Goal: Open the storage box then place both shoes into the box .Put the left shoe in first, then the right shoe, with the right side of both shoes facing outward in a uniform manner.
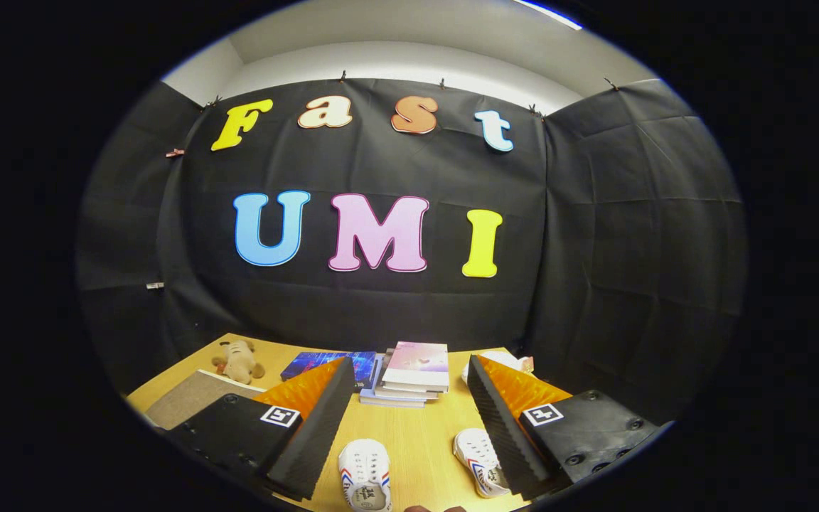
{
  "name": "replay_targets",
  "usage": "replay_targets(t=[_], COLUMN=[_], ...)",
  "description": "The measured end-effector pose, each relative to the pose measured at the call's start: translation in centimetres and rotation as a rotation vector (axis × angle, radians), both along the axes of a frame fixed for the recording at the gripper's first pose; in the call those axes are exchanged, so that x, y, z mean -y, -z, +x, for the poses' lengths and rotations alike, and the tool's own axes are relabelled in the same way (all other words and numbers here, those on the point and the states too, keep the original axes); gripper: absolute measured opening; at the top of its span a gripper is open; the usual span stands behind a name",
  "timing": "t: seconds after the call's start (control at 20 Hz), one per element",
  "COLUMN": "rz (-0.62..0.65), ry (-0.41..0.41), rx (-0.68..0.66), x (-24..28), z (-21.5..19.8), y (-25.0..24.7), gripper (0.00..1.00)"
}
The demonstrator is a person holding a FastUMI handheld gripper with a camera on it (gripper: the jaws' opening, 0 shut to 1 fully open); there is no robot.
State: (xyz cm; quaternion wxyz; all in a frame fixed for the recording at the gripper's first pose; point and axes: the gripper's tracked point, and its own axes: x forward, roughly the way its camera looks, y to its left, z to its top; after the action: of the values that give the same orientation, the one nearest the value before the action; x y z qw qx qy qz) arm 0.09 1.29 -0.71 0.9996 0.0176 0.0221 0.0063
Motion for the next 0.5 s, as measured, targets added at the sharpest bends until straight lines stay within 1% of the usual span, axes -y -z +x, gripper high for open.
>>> replay_targets(t=[0.4, 0.5], rz=[0.001, 0.018], ry=[-0.005, -0.024], rx=[-0.055, -0.097], x=[-0.4, -1.0], z=[0.1, 0.1], y=[1.5, 2.6], gripper=[0.98, 0.97])
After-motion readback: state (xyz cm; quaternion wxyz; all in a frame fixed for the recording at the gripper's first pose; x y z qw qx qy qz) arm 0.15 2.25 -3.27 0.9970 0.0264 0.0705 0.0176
